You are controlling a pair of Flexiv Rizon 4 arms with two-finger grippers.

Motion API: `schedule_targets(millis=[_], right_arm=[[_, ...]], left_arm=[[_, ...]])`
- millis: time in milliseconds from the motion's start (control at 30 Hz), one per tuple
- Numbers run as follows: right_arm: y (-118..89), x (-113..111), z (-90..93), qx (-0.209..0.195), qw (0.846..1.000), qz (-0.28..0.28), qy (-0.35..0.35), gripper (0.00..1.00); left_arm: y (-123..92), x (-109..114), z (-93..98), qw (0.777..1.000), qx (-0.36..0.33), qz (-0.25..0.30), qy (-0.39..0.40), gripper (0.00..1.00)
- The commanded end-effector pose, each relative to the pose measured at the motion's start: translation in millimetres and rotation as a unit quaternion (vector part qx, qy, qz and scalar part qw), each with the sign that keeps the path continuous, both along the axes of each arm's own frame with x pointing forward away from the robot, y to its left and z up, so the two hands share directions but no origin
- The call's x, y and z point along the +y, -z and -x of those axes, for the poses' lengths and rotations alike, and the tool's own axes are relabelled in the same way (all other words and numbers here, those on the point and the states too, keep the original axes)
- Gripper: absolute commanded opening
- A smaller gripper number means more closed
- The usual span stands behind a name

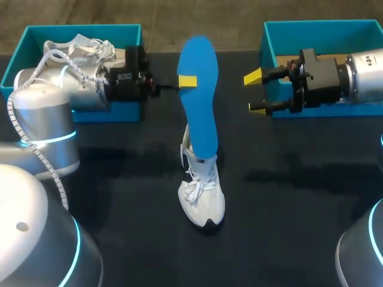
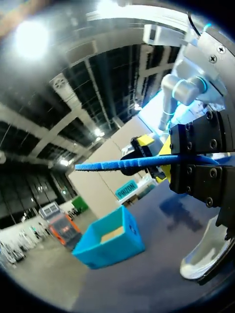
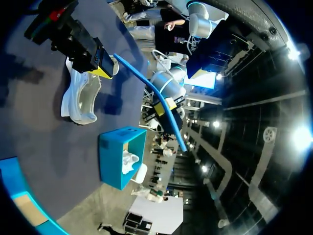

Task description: Take the shoe out of the shoebox, open the shoe tongue, remove and reinsert the insole, then place the shoe into the shoebox

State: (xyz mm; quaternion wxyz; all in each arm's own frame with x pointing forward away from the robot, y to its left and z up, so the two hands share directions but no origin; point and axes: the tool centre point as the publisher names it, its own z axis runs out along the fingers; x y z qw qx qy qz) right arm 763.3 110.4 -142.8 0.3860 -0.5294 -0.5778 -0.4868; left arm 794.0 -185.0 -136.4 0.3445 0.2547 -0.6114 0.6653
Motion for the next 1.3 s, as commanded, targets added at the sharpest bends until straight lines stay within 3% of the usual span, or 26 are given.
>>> schedule_targets(millis=[33, 200, 833, 900, 1000, 1033, 1067, 1100, 1300], right_arm=[[0, 2, -0.5, 0.001, 1.000, 0.001, 0.001, 1.00], [0, 2, -0.5, 0.001, 1.000, 0.001, 0.001, 1.00], [0, 2, -0.5, 0.001, 1.000, 0.001, 0.001, 1.00], [0, 2, -0.5, 0.001, 1.000, 0.001, 0.001, 1.00], [0, 2, -0.5, 0.001, 1.000, 0.001, 0.001, 1.00], [0, 2, -0.5, 0.001, 1.000, 0.001, 0.001, 1.00], [0, 2, -0.5, 0.001, 1.000, 0.001, 0.001, 1.00], [0, 2, -0.5, 0.001, 1.000, 0.001, 0.001, 1.00], [0, 2, -0.5, 0.001, 1.000, 0.001, 0.001, 1.00]], left_arm=[[-11, 4, -1.4, 0.899, -0.435, 0.040, -0.018, 0.00], [-15, 10, -2.7, 0.860, -0.510, 0.021, -0.012, 0.00], [-15, 10, -2.7, 0.860, -0.510, 0.021, -0.012, 0.00], [-15, 13, -5.9, 0.846, -0.530, 0.046, -0.036, 0.00], [-16, 16, -10.5, 0.763, -0.642, 0.056, -0.055, 0.00], [-16, 17, -12.6, 0.760, -0.644, 0.061, -0.070, 0.00], [-17, 18, -15.1, 0.739, -0.666, 0.063, -0.077, 0.00], [-16, 19, -16.5, 0.703, -0.704, 0.063, -0.077, 0.00], [-9, 21, -15.5, 0.580, -0.809, 0.065, -0.061, 0.00]])
